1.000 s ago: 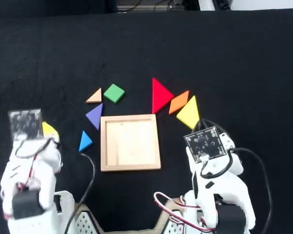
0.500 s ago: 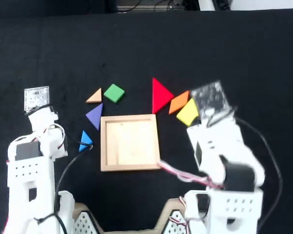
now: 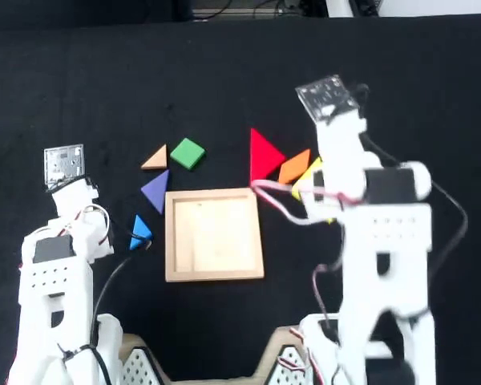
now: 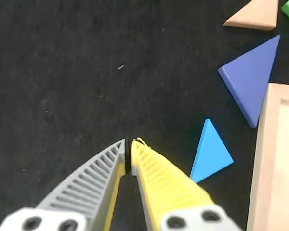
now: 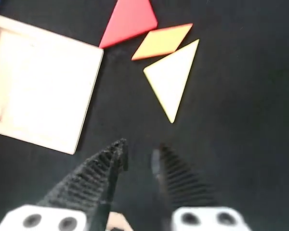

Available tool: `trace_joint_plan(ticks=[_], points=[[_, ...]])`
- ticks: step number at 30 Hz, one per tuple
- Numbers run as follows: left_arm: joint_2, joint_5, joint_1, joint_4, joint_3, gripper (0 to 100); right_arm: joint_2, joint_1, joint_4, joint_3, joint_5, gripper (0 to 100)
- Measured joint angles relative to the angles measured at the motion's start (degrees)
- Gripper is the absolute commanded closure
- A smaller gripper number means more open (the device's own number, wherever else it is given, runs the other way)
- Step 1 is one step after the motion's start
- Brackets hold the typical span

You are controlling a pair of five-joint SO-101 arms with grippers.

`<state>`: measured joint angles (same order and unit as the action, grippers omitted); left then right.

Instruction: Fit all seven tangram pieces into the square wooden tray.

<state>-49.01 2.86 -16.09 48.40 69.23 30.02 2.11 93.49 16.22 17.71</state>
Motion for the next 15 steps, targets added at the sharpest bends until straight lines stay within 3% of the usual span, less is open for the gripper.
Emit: trace_joint_plan(ticks=[4,7,15], points=[[0.0,-0.4,0.0,0.0,0.3,96,-6.0,0.2,-1.5,-0.2,0.0,79.7],[0.0,-0.6,0.0,0.0,0.3,89,-9.8,0.3,-3.5,-0.2,-0.1,79.5],[0.0,-4.4,-0.9,0.0,0.3,86,-22.1,0.2,-11.0,-0.2,-2.1,66.8]])
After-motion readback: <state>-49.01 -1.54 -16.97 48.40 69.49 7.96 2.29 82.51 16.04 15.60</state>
